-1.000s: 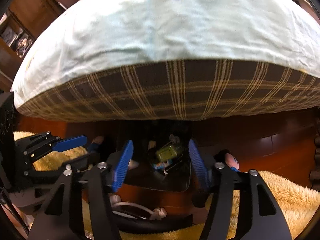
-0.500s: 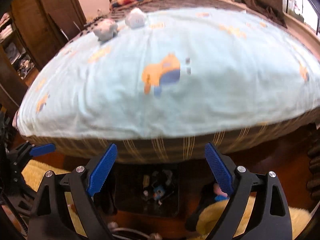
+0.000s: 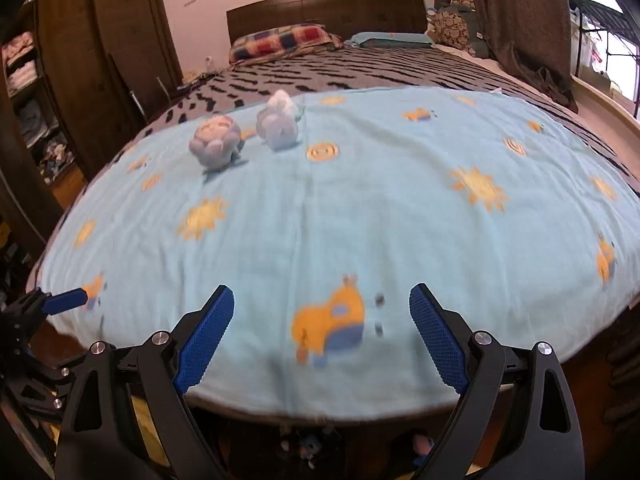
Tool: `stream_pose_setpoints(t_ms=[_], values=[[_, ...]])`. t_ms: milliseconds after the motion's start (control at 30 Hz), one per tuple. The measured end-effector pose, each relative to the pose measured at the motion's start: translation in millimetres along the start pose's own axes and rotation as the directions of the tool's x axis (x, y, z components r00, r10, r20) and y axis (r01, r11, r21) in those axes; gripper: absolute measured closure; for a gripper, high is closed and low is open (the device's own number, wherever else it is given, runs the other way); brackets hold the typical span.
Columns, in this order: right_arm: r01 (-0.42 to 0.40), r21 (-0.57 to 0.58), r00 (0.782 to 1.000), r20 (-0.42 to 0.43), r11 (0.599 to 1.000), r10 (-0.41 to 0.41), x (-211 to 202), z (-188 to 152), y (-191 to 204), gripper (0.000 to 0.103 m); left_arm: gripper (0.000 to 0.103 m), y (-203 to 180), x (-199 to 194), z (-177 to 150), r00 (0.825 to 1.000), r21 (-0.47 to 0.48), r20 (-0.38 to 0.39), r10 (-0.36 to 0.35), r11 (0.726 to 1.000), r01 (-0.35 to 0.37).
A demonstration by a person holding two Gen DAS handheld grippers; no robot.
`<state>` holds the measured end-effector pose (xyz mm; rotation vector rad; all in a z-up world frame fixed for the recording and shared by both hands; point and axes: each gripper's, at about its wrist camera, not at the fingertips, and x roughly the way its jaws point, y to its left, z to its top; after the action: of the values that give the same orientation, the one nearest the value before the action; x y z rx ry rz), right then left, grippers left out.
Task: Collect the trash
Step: 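Grasp the plush doll with the left tool while the right tool grasps the white spool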
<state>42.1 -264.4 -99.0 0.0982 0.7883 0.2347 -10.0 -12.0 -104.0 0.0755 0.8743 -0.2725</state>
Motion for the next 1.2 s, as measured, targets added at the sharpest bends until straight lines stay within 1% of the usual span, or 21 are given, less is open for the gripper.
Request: stream_pose_setpoints(t_ms=[133,200,367,500,600,633,667,767,833,900,1067,1200], values=[[0.012,-0.027,1.0,0.025,1.0,-0.011,12,22,5,0.013,0.008,13,7,20,0.999,-0.005,0.013,0.031,1.0,-0.031],[0.006,-0.023,1.0,0.017,1.0,-0.006,24,36,7,0.013,0.009,22,13,32,0.999,-0.01,0.017,0.049,0.999,-0.049],[0.019,-0.038,1.0,0.019,0.999,-0.018,48,60,19,0.014,0.009,39,32,63,0.996,-0.03,0.025,0.087,0.996,-0.086],[0.004,-0.055,1.0,0.017,0.998,-0.003,66,77,25,0.014,0.011,49,47,84,0.996,-0.044,0.019,0.092,0.995,-0.091],[-0.023,-0.046,1.0,0.008,0.999,0.023,81,93,26,0.019,0.015,57,60,99,0.995,-0.054,0.012,0.103,0.993,-0.102],[-0.046,-0.04,0.999,-0.001,0.998,0.046,89,99,26,0.021,0.016,59,64,102,0.995,-0.056,0.008,0.1,0.993,-0.1],[-0.053,-0.04,0.999,-0.005,0.998,0.053,94,104,27,0.022,0.018,61,68,106,0.996,-0.058,0.002,0.094,0.994,-0.094],[-0.066,-0.061,0.998,-0.023,0.996,0.064,114,118,33,0.029,0.021,66,79,114,0.997,-0.067,-0.013,0.072,0.995,-0.073],[-0.071,-0.066,0.997,-0.035,0.995,0.069,127,126,36,0.034,0.022,68,84,119,0.998,-0.068,-0.015,0.068,0.995,-0.069],[-0.081,-0.066,0.996,-0.051,0.995,0.078,143,135,38,0.037,0.022,70,89,125,0.998,-0.069,-0.015,0.066,0.995,-0.067],[-0.079,-0.071,0.995,-0.074,0.994,0.074,171,153,44,0.038,0.022,73,100,136,0.998,-0.078,-0.017,0.053,0.995,-0.054],[-0.089,-0.072,0.99,-0.118,0.993,0.08,195,160,47,0.038,0.022,74,110,146,0.999,-0.085,-0.016,0.037,0.996,-0.038]])
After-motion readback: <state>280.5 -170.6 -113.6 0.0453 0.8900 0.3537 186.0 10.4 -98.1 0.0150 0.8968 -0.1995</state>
